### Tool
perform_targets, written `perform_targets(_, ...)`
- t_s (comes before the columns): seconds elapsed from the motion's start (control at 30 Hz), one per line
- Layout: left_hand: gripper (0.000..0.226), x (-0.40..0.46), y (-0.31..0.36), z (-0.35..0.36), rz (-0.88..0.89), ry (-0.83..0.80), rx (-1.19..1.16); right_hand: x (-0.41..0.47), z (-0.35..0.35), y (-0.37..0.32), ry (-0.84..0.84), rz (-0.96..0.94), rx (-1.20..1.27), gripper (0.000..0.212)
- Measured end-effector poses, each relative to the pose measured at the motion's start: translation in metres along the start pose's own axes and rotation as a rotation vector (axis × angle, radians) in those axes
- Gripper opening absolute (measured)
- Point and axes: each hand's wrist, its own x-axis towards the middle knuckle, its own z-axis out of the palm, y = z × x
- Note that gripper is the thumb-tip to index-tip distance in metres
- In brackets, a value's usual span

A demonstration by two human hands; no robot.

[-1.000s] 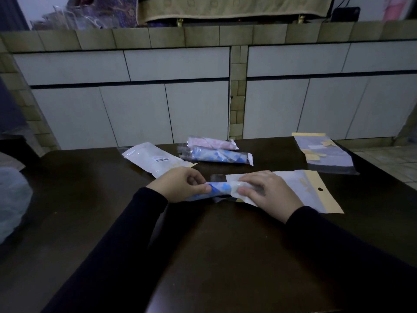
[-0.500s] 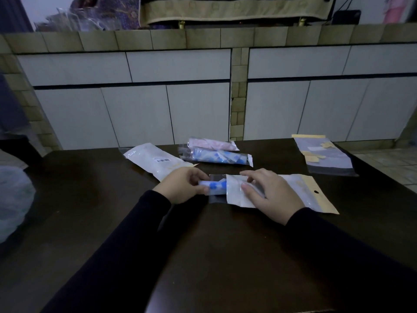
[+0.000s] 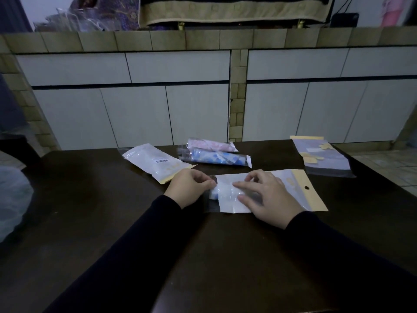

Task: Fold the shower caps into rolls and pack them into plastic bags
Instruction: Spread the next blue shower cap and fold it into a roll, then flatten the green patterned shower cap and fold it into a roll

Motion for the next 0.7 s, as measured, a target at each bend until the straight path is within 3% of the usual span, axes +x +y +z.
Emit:
perform_targets(0.17,0.019,-0.008,0.019,0.015,-0.053,-0.132,-0.31,0.003,0.002,0.001,-0.008,-0.003,-0.014,0.04)
perform_targets(0.27,0.015,-0.006,0.017,0.014,0.053,-0.094,-0.133,0.006,0.0,0.003,-0.016,0.029,-0.063,0.042)
perform_targets(0.37,0.027,-0.002,-0.003,0.006,0.163,0.118,0.278,0.015,-0.001,0.006,0.024,0.104,-0.212,0.041)
perform_targets(0.47,0.044,-0.005,-0.017,0.01,0.151,0.112,0.601,0.025,-0.002,0.013,0.044,0.174,-0.213,0.038)
perform_targets(0.7,0.043,-0.003,-0.019,0.017,0.141,0.09,0.734,0.039,0.001,0.027,0.045,0.198,-0.12,0.038)
